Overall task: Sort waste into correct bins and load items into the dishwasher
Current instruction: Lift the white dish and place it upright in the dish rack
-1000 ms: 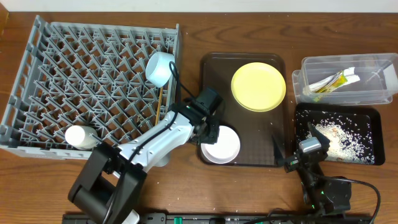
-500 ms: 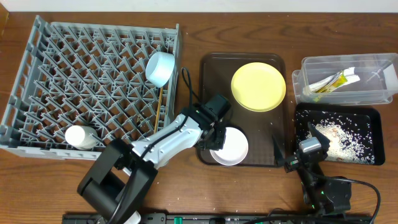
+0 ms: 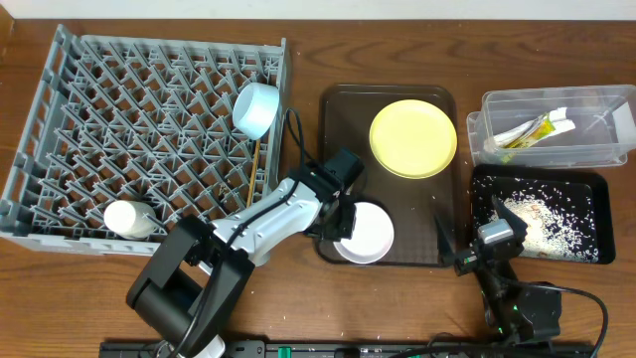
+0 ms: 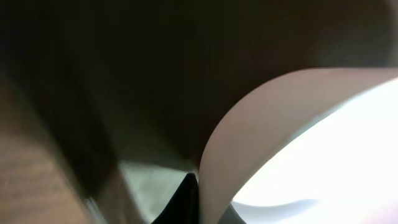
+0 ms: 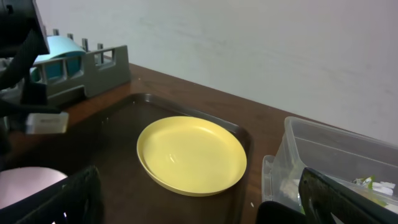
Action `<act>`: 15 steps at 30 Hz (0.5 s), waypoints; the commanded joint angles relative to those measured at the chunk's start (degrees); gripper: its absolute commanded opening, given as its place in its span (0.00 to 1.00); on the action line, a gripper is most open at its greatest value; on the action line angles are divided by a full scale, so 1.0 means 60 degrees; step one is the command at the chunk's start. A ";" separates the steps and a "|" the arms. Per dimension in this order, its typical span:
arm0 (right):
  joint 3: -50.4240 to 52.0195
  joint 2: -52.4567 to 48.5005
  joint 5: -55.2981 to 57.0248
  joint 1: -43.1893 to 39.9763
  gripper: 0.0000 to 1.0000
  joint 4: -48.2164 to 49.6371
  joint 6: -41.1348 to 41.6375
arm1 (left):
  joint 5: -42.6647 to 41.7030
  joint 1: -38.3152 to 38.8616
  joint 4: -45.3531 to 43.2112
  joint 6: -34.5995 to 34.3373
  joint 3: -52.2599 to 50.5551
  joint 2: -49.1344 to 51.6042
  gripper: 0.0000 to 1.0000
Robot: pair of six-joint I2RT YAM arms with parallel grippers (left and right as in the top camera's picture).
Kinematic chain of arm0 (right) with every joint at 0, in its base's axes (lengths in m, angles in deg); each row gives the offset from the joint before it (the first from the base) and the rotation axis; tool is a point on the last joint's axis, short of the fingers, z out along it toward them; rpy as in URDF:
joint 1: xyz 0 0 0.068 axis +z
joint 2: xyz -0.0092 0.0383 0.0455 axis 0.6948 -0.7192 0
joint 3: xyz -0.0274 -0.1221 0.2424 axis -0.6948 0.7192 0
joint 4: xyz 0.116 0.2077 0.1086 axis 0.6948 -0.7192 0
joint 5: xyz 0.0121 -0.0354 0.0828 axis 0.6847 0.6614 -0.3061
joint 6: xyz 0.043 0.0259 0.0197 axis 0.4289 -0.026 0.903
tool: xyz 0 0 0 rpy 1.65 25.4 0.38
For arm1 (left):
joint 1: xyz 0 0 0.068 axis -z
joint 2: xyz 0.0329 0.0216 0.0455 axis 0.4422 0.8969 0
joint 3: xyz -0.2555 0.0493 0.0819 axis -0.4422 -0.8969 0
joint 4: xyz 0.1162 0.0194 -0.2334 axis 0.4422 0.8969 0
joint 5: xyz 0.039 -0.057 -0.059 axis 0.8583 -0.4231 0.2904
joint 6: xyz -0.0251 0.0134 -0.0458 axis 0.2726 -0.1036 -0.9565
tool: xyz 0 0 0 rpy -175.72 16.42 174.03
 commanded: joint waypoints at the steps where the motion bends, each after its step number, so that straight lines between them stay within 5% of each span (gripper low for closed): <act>1: 0.0029 0.0051 -0.0011 0.0015 0.99 -0.0015 -0.0135 | 0.0929 -0.0102 0.0780 0.0051 0.0933 -0.0765 0.07; 15: 0.0029 0.0051 -0.0011 0.0015 0.99 -0.0015 -0.0135 | 1.2145 -0.0874 0.4601 0.0047 0.2761 -0.3734 0.08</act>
